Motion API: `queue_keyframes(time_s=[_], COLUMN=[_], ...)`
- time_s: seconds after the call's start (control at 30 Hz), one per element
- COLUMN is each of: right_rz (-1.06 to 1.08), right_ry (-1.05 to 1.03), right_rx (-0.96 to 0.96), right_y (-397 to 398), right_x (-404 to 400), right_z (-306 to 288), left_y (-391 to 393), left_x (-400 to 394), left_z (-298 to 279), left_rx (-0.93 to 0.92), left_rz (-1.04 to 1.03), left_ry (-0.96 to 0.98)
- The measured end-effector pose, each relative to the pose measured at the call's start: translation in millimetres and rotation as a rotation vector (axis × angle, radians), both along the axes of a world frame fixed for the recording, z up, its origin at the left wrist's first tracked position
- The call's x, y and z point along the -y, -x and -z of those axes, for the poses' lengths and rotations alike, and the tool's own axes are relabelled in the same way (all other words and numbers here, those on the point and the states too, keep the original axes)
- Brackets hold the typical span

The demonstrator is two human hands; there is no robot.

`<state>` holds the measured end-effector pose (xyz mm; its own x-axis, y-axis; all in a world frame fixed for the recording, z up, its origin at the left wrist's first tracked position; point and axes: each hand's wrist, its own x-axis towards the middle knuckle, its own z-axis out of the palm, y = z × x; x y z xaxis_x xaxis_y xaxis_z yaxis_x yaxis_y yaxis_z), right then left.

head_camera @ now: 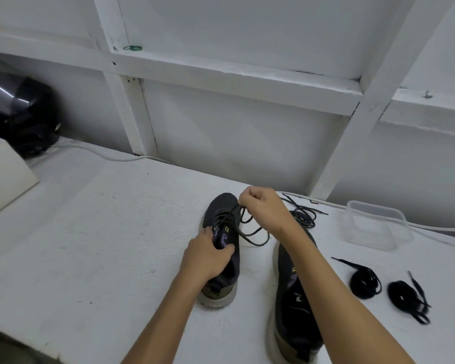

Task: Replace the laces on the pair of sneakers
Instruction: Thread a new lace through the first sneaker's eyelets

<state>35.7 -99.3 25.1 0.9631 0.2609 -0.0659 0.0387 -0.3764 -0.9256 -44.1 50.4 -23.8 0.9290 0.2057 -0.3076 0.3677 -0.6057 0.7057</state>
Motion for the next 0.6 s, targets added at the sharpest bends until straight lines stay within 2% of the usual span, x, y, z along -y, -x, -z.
queue_keyframes(time_s=[0.2,0.3,0.37,0.43,0.53,0.6], right_rz=[-0.077,-0.129,-0.144,-0.11,-0.005,0.04], right_ry=[0.081,0.136,0.15,0.14,0.123,0.163], right_rx=[0.046,0.105,0.124,0.148,0.157,0.12], right_y=[3.8,1.2,0.2,-1.3,-6.7,-10.4], right_x=[-2.7,-4.6,-6.7,-6.9,-0.5,6.3], right_z=[-3.1,-9.6,-10.2,-7.1,1.2,9.4], left_y=[-3.9,-15.5,-23.2,-29.8,-38.8,-40.5], left_x=[-2.3,-3.3,-3.3,-7.1,-22.9,-36.3], left_z=[0.3,-3.4,-3.9,-4.4,-4.3,1.2], left_rx=[0.026,0.267,0.431,0.437,0.416,0.412], left_rz=[-0.015,-0.001,0.026,-0.029,-0.234,-0.396], left_ry=[-0.007,-0.095,-0.084,0.077,0.371,0.439])
